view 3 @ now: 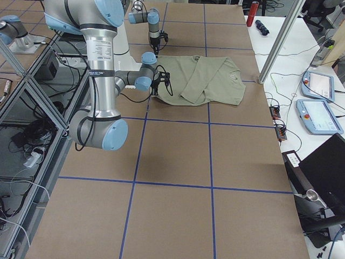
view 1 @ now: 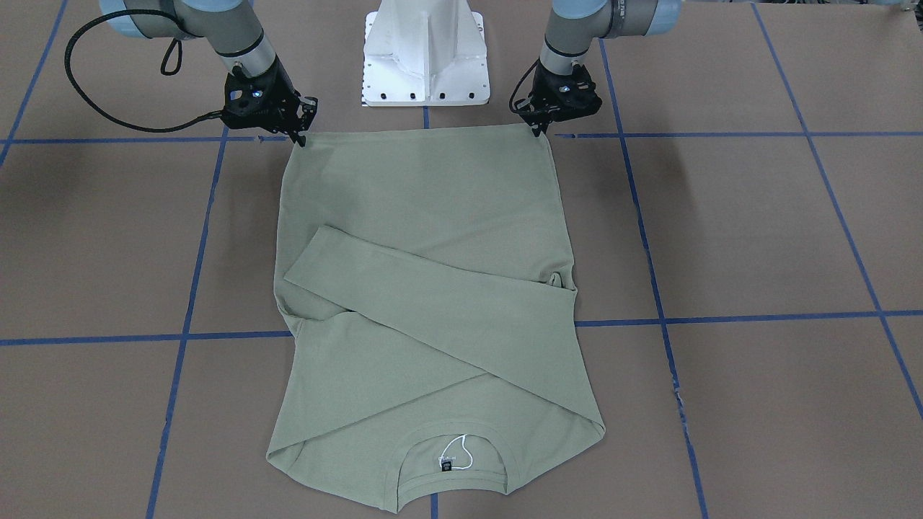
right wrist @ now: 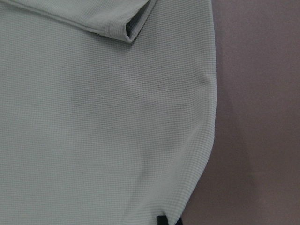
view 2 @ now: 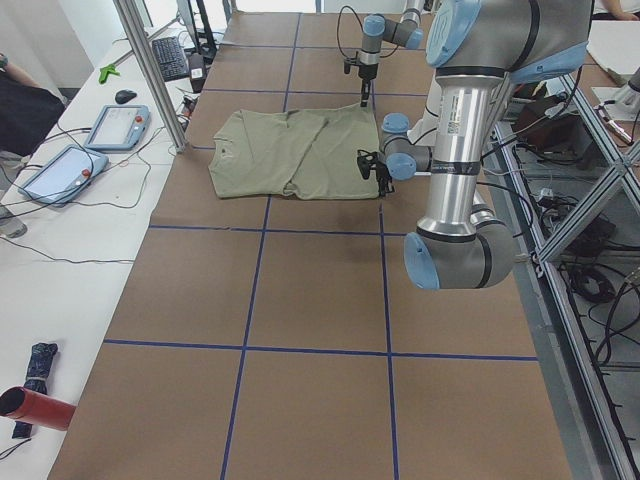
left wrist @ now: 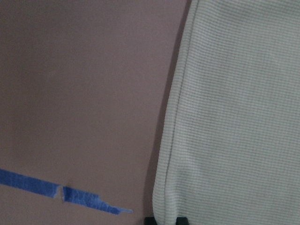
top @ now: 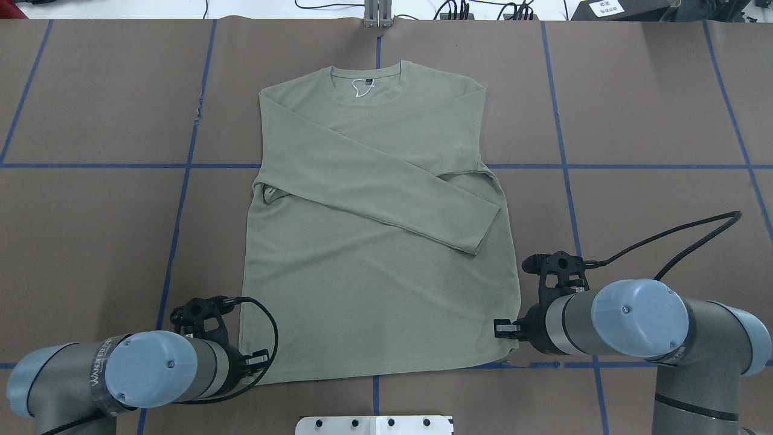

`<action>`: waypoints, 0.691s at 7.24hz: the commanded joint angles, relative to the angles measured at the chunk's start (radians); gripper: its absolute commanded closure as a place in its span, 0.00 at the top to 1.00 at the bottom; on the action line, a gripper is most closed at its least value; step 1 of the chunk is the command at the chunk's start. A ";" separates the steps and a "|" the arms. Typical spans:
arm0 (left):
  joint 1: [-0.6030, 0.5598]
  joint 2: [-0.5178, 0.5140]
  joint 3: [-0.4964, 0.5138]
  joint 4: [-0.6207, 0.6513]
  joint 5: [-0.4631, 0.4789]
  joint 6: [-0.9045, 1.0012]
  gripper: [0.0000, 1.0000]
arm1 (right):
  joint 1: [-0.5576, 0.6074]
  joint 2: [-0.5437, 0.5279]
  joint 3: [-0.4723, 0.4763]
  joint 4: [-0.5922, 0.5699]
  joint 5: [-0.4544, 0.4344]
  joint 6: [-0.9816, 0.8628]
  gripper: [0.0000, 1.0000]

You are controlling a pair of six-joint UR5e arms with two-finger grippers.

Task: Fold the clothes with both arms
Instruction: 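Hold both hem corners with both grippers at the near edge, then lift both hem corners and carry them over the shirt toward the collar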

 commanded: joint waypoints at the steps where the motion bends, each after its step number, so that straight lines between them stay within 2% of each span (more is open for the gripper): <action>1: -0.005 0.007 -0.049 0.027 -0.001 0.000 0.00 | 0.001 0.001 0.010 0.000 0.003 0.000 0.00; 2: -0.005 0.006 -0.136 0.117 -0.006 0.000 0.00 | 0.006 -0.007 0.037 0.000 0.014 0.000 0.00; 3: -0.005 0.007 -0.204 0.171 -0.010 0.000 0.00 | 0.036 -0.021 0.057 0.000 0.061 -0.002 0.00; 5: -0.005 0.006 -0.229 0.179 -0.010 0.003 0.00 | 0.065 -0.088 0.138 0.003 0.136 0.000 0.00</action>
